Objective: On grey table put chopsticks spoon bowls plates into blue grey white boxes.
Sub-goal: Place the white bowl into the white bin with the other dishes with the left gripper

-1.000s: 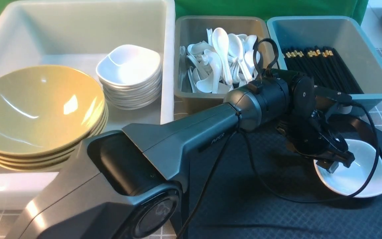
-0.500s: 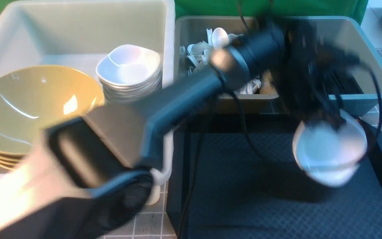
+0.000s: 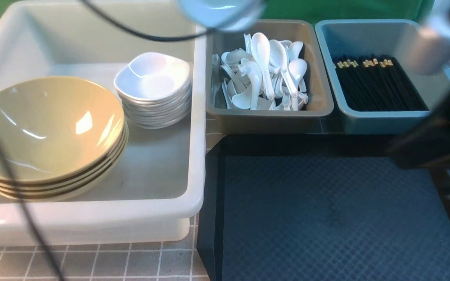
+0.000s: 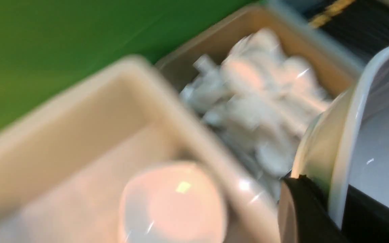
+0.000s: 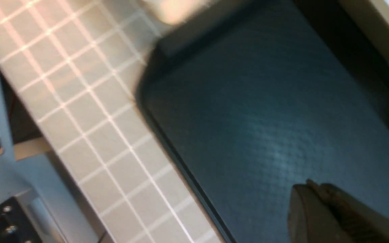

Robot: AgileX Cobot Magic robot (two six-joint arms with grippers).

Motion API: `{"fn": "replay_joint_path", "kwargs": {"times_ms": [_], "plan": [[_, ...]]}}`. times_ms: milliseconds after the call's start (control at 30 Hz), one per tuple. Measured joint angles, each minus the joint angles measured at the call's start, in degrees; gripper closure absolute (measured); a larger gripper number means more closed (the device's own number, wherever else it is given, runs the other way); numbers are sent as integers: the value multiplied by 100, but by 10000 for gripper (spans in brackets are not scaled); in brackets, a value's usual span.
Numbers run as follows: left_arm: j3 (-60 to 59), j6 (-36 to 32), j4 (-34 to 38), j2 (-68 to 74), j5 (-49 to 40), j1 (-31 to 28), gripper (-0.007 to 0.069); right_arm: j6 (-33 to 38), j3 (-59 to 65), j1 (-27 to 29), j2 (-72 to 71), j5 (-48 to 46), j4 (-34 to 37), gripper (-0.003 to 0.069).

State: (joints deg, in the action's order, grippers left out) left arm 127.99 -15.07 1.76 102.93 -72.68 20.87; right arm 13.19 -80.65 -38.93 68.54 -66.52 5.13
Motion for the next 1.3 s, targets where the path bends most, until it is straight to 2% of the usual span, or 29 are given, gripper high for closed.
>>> {"fn": "replay_joint_path", "kwargs": {"times_ms": [167,333,433,733,900,1067,1167,1233,1300], "plan": [[-1023,-387,621,-143,-18,-1118,619,25,-653,-664,740,89,-251,643],[-1665,-702,1030,68,228,-1921,619,209,-1169,-784,1298,221,-450,642],[-1727,-962,1295,423,670,-2197,619,390,-1440,-784,1626,352,-546,642],[-1726,-1665,2163,1625,1583,-2248,600,465,-1824,-784,2274,303,-939,641],[-1719,-2101,2249,1932,1692,-2259,478,445,-1838,-784,2300,219,-966,642],[-1719,-2416,2298,2024,1662,-2253,229,250,-1838,-784,2300,52,-1125,642],[-1686,-2381,2311,1896,1684,-2253,96,24,-1838,-784,2295,-20,-1292,642],[-1617,-2234,2311,1737,1571,-2253,34,-58,-1838,-784,2257,-26,-1315,642],[-1565,-1993,2259,1467,1395,-2248,14,-162,-1838,-784,2172,-26,-1328,642]]}}
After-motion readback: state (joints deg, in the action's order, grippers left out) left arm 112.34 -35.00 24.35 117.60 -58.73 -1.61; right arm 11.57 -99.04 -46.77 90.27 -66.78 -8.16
